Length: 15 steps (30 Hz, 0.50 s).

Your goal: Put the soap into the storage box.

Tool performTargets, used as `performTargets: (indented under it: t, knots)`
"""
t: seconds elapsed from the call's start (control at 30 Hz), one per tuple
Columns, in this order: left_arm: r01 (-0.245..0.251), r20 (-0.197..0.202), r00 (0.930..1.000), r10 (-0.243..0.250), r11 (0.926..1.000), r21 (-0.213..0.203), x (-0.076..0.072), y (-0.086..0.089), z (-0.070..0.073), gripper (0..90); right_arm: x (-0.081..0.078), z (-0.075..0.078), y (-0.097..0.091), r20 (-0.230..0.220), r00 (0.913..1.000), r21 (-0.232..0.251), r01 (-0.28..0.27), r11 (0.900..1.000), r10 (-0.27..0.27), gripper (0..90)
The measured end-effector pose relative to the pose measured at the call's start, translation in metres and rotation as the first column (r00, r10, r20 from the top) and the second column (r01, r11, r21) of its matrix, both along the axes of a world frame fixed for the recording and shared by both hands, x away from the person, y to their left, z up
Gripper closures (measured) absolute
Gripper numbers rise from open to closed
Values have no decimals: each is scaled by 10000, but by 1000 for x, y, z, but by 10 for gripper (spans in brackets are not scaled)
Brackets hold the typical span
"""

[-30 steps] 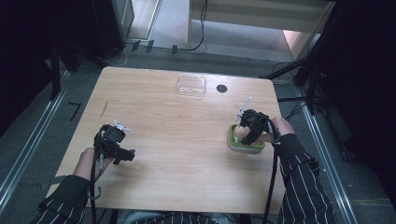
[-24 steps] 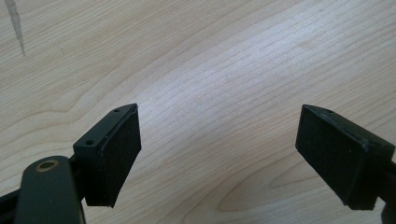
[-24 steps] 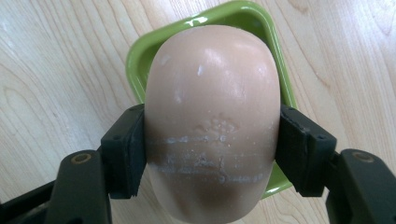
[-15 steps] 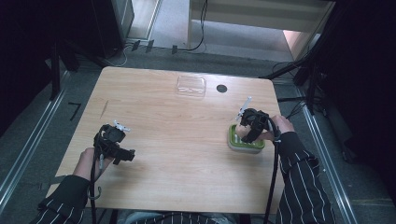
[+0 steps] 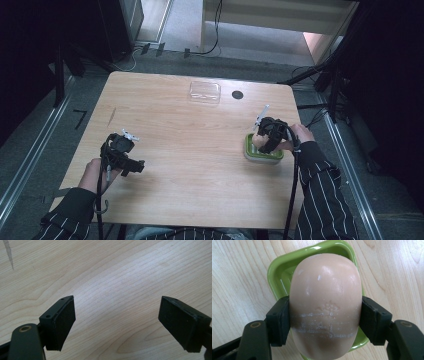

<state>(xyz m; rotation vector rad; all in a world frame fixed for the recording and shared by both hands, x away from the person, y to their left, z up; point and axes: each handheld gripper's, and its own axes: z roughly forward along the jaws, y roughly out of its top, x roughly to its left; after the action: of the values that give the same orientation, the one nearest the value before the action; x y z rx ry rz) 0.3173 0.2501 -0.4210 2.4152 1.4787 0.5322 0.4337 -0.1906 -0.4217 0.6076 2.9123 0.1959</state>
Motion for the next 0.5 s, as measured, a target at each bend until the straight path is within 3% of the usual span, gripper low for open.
performTargets:
  t: [0.5]
  knots:
    - [20, -21, 10000, -20, 10000, 22, 0, 0, -1, 147, 2, -7, -1, 29, 9997, -35, -262, 9997, 262, 331]
